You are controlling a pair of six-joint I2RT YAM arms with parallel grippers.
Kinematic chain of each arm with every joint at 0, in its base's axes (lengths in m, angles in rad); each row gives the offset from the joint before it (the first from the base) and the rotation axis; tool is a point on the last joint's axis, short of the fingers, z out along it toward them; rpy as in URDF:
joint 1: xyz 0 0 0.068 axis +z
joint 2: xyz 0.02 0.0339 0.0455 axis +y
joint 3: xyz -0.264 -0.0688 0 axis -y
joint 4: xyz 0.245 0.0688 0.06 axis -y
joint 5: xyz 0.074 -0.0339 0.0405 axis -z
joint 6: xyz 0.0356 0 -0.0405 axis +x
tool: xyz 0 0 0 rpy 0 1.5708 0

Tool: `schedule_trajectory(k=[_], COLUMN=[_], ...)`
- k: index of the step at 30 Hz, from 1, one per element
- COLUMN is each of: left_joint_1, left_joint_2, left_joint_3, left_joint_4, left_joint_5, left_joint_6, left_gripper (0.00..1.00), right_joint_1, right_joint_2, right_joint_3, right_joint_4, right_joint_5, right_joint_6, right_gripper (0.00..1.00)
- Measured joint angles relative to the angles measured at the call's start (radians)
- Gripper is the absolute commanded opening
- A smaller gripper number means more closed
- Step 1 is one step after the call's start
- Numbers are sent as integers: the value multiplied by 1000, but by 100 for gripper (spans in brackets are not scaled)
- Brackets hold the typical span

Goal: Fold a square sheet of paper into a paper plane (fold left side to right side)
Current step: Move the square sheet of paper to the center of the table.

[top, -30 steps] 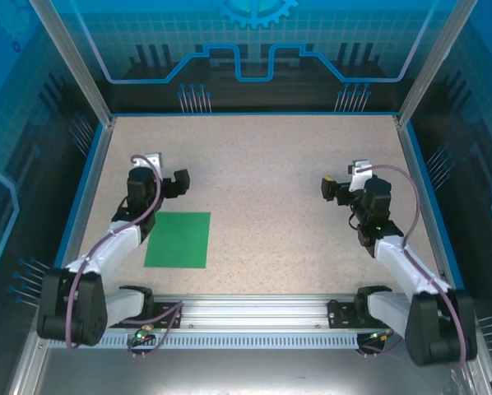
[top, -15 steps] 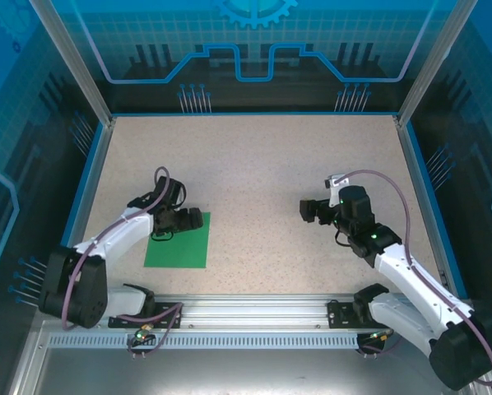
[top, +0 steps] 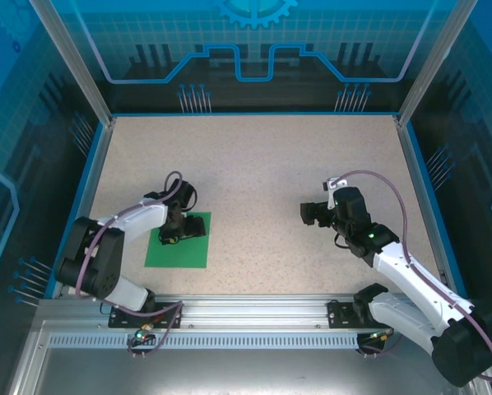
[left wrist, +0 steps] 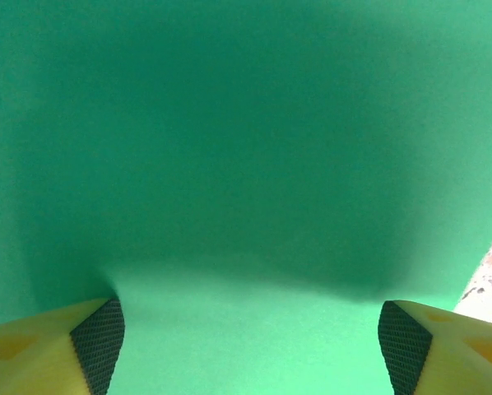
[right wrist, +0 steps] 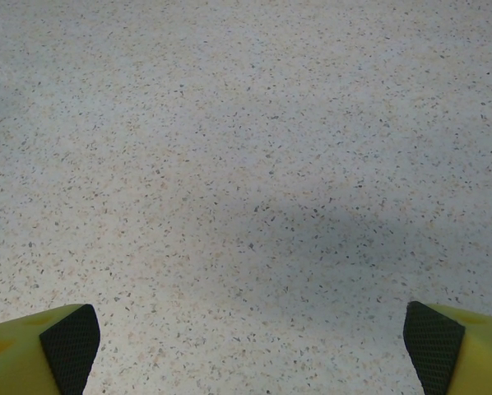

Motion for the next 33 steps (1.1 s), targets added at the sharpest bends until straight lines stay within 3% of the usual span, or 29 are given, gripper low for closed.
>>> schedule_trajectory(k=[13, 20, 27, 33], left_joint_1=[-261, -357, -372, -327], left_joint_2=[325, 490, 500, 335], left_joint_3=[370, 606, 619, 463], left_joint_4=[-6, 34, 104, 129], left_joint_5=[6, 101, 201, 214], left_joint_6=[-60, -72, -90, -90], left_gripper=[78, 77, 77, 76], right_joint_1=[0, 0, 5, 52], right_joint_2=[0, 14, 103, 287], right_joint_3=[2, 3, 22, 96], right_joint_4=[-8, -16, -33, -35], right_joint_5=[7, 3, -25, -46], right_joint_6=[0, 31, 90, 149], right_gripper=[99, 99, 99, 99])
